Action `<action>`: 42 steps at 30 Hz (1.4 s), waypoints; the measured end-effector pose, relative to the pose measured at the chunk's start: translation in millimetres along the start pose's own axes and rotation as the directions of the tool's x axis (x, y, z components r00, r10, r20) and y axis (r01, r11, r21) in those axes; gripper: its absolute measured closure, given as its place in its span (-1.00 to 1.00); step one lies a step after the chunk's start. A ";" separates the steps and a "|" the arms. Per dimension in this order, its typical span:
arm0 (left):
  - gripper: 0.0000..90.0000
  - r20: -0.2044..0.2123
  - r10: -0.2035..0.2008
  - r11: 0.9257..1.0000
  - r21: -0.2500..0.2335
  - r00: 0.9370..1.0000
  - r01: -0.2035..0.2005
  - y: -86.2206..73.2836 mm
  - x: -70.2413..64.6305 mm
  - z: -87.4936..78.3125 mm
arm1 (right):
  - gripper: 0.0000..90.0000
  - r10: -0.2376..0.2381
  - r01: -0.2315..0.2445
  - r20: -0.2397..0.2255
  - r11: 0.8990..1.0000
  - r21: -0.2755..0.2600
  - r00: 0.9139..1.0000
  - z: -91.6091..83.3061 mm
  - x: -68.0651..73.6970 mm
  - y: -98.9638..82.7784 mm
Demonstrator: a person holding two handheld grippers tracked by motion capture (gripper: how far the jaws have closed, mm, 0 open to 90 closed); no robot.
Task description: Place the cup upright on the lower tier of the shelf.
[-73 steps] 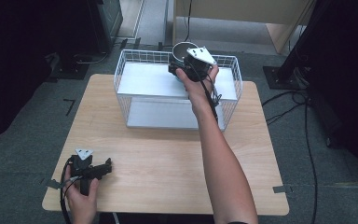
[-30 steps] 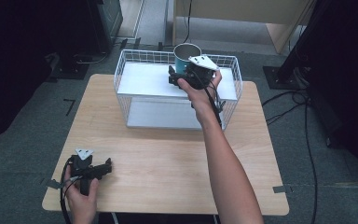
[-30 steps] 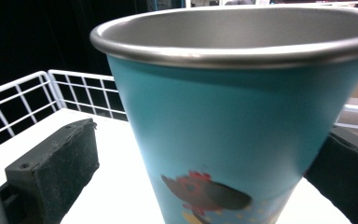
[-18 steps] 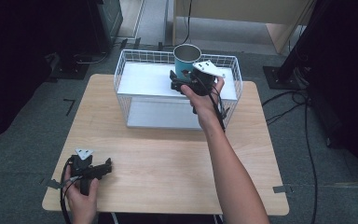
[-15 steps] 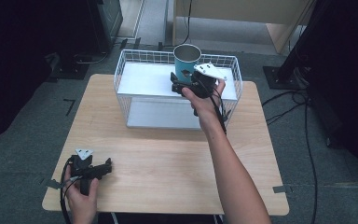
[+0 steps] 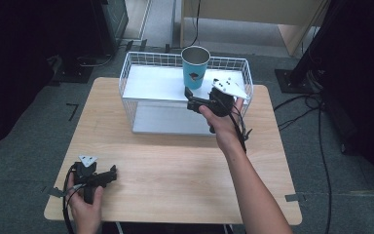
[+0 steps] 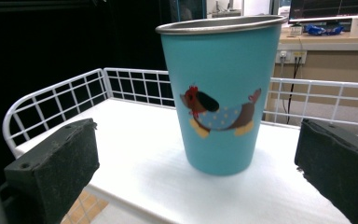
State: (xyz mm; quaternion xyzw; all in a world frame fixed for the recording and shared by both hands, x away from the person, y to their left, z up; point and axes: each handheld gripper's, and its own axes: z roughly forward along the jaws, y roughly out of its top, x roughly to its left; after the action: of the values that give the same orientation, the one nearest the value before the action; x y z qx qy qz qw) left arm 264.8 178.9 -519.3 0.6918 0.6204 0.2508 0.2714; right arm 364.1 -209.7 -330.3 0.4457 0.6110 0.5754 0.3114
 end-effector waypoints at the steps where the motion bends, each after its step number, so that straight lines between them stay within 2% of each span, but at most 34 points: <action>1: -1.00 0.000 0.000 1.000 0.000 1.000 0.000 0.0 0.0 0.0 | -1.00 0.000 0.000 -0.001 1.000 -0.002 1.000 -3.4 0.1 -1.1; 9: -1.00 0.000 0.000 1.000 0.001 1.000 0.000 0.1 0.0 -0.1 | -1.00 -0.013 0.013 -0.004 1.000 -0.021 1.000 -30.3 -4.9 -8.7; 17: -1.00 0.000 0.000 1.000 0.000 1.000 0.000 0.0 0.0 0.0 | -1.00 -0.022 0.022 0.005 1.000 -0.017 1.000 -55.5 -13.4 -24.2; 35: -1.00 0.001 0.002 1.000 0.005 1.000 -0.002 0.0 0.2 -0.3 | -1.00 -0.006 0.007 0.070 1.000 -0.017 0.998 -113.0 -43.4 -58.2; 42: -1.00 0.001 0.001 1.000 0.003 1.000 -0.001 0.0 0.1 -0.2 | -1.00 -0.028 0.028 0.106 1.000 0.001 0.994 -130.4 -53.5 -73.8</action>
State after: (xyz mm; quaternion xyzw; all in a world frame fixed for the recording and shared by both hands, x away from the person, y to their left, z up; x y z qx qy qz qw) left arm 264.7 179.0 -519.2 0.6927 0.6202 0.2498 0.2704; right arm 255.7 -309.1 -391.0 0.4670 0.5996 0.5467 0.3514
